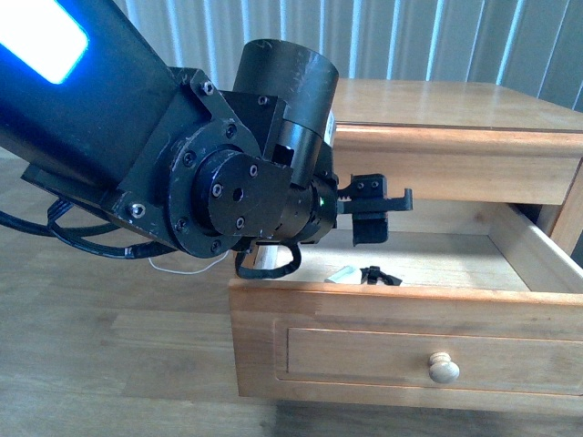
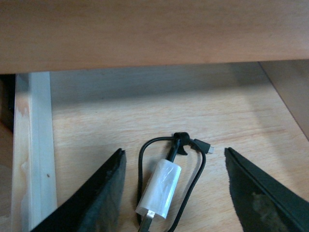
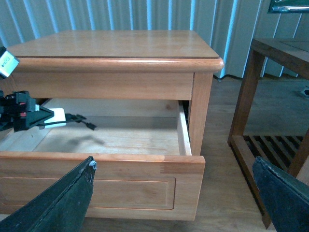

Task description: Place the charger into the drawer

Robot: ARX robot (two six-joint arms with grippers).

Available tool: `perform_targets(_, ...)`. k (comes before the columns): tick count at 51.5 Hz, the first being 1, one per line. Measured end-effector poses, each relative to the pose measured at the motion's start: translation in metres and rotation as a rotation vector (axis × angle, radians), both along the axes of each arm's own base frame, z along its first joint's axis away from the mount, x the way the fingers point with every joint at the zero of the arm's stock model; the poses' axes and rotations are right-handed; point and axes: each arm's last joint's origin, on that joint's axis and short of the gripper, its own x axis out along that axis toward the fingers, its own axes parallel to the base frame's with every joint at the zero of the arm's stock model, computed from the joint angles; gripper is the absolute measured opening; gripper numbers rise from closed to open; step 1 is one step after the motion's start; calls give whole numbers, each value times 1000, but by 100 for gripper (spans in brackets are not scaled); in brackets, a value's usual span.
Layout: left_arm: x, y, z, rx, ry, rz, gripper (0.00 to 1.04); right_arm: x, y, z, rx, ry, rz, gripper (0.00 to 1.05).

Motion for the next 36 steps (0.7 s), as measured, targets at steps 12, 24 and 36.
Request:
perform_targets(12, -23, 18, 26, -5, -67, 67, 100, 0, 0, 0, 0, 0, 0, 97)
perform_targets(24, -62, 62, 71, 11, -188, 183, 99, 0, 0, 0, 0, 0, 0, 97)
perform_targets(36, -122, 106, 116, 20, -307, 308, 99, 0, 0, 0, 0, 0, 0, 97)
